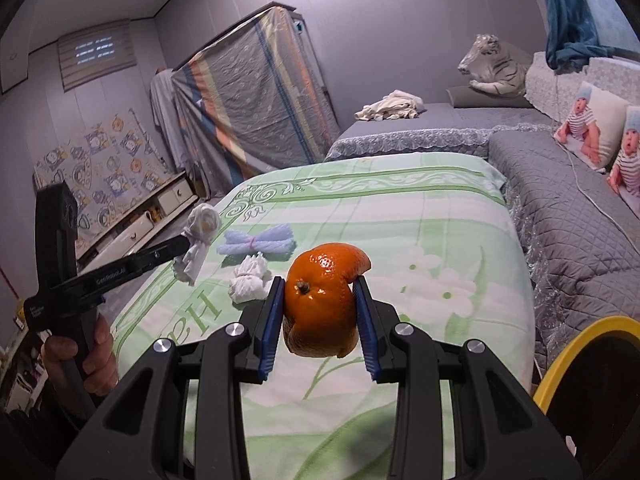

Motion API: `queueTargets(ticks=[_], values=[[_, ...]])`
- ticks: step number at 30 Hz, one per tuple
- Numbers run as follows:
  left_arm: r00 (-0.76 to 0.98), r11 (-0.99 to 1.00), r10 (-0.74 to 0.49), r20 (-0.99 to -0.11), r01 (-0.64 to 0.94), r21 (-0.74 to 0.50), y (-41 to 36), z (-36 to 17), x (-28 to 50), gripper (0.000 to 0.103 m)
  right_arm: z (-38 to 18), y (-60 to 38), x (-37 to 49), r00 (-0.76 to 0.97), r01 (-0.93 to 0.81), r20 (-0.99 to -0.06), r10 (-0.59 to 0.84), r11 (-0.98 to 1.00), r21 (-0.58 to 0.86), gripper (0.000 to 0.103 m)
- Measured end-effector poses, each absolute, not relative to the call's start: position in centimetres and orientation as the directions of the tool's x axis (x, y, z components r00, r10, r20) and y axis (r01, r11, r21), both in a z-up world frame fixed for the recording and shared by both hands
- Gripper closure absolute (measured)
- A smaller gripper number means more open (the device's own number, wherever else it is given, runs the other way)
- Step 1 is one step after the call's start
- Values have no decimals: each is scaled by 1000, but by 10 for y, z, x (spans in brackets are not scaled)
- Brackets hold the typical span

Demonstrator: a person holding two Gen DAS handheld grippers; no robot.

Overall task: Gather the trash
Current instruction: 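Lift the tangerine and tissue bundle and carry both over the yellow bin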

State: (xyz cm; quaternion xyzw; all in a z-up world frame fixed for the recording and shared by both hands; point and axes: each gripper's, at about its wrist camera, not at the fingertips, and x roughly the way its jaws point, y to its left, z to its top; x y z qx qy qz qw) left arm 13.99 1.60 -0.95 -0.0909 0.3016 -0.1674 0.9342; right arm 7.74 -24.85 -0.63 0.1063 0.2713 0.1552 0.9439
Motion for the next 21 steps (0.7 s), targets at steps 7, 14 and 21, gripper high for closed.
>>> queueTargets(ticks=[7,14,21], values=[[747,910,-413,-521,332,-246,-20,1,127,89,3,-277,61,841,-173,-447,305,934,313,71],[723,881,-472,-504,414,-230,-56,12,115,89,11,-304,38,873,-124,-412,261,936,329,71],[697,848,-524,-489,478,-228,-85,20,108,89,21,-337,18,909,-51,-376,181,943,330,71]])
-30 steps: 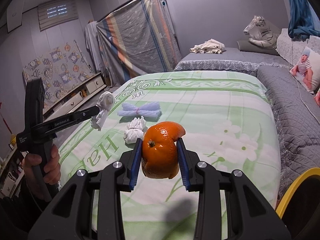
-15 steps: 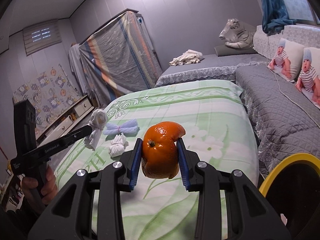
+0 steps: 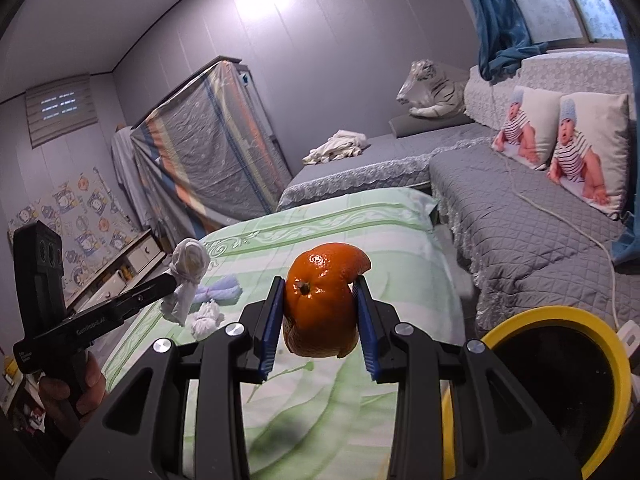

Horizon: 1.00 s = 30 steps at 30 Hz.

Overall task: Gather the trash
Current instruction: 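Lift the tangerine and tissue bundle and carry both over the yellow bin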

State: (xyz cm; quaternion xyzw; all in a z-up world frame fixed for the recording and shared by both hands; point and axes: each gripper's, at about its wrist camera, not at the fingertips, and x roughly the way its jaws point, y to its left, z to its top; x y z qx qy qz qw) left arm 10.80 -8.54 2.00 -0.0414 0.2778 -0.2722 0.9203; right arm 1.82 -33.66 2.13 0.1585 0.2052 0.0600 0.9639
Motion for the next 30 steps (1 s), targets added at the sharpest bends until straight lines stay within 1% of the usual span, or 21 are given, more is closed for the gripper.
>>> queueTargets(ticks=[8,22,30], values=[[672,814,-568,-476,546,-201,-124,30,97,89,27,-374,-3,938,29,-335,89,943,331,71],[619,746,-626,-474,653,-132,-195,37,79,89,17,-428,-36,947,140,-322,-17,921,363,71],[575,705,-650,-496,700,-112,-231,26,72,88,7,-456,-52,941,208,-329,-81,905,372,71]])
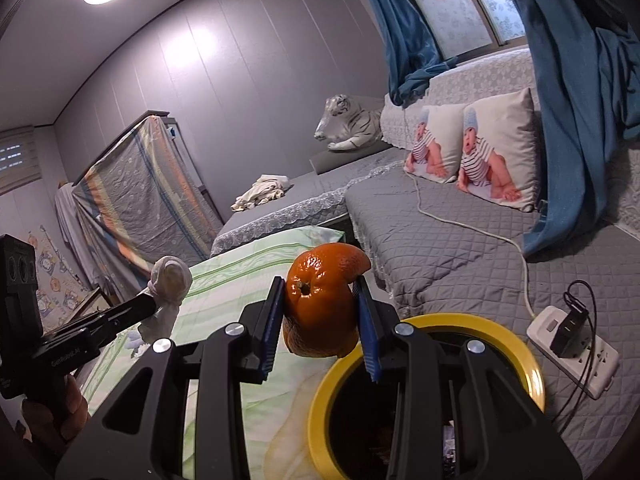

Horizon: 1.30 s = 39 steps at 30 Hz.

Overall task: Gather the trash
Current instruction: 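Lift the tangerine and tissue bundle and carry both over the yellow bin, then open the left gripper over the bin while the right gripper releases the tangerine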

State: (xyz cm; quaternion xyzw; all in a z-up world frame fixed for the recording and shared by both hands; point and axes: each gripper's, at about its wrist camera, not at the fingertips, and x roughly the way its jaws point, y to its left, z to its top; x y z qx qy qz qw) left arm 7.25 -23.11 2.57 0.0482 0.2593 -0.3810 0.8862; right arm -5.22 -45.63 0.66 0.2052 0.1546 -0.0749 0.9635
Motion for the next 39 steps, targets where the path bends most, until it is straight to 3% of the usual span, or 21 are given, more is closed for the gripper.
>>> queueTargets(ticks=[32,33,35,37,39], values=[[437,642,-600,-670,763,-77,-344,-69,75,88,-83,-532,-59,830,457,-520,-201,779,428,69],[438,646,-599,-670,759,-81,-343,-70,75,86,-85,-533,-59,824,466,-526,-209,778,422,65],[448,660,-594,-668,746,-88,-341,-71,76,72,-88,-537,-60,810,490,-540,-228,769,411,60],[475,683,-584,-659,726,-82,-338,-70,77,43,-90,-541,-62,804,509,-542,-246,757,410,47],[513,705,-584,-630,705,-80,-329,-65,76,34,-91,-545,-65,798,527,-541,-265,742,414,41]])
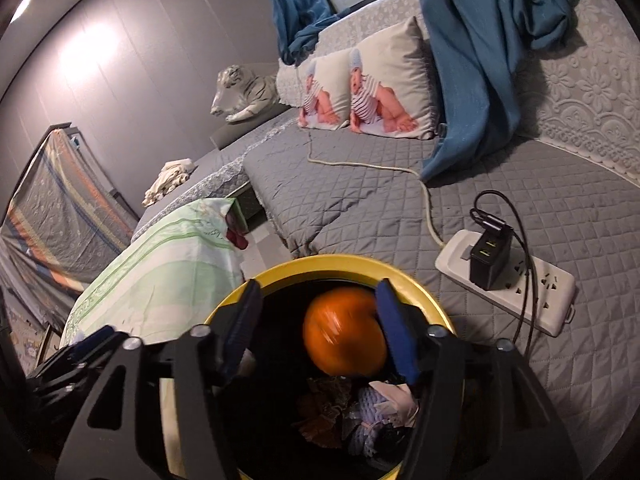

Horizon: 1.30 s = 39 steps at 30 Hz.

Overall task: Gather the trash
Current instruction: 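Open the left gripper over the bin while the right gripper releases the tangerine, then move both open grippers back over the bed toward the remaining bundles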

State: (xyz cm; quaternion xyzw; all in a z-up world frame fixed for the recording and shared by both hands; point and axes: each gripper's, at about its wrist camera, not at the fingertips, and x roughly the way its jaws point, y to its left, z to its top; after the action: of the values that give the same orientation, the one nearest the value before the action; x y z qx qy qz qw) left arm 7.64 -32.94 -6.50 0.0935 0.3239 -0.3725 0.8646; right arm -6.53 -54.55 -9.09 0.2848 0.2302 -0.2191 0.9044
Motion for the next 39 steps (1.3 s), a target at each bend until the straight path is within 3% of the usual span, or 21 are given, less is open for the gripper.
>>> queueTargets(ticks=[4,9,15,20,31,39], values=[[579,735,-581,-572,675,-64,-312,-48,75,17,-89,-551,-72,801,538,-527,-283,728,426,37],[651,765,-585,-483,641,-63,-283,-19,74,9,-79,-539,-74,849,469,-461,-257,768,435,28],[720,811,-551,-422,581,-67,-247,7,84,8,-52,-495,-56,916,315,-361,-178,874,369,17],[786,858,-491,-376,511,-55,-205,20,100,8,-36,-442,-24,944,143,-327,-42,945,293,15],[866,938,-339,-368,339,-65,-102,23,161,8,-30,-324,67,884,-163,-405,232,967,199,14],[880,989,-147,-451,143,-42,-7,-4,228,8,-38,-228,127,794,-337,-490,360,931,139,14]])
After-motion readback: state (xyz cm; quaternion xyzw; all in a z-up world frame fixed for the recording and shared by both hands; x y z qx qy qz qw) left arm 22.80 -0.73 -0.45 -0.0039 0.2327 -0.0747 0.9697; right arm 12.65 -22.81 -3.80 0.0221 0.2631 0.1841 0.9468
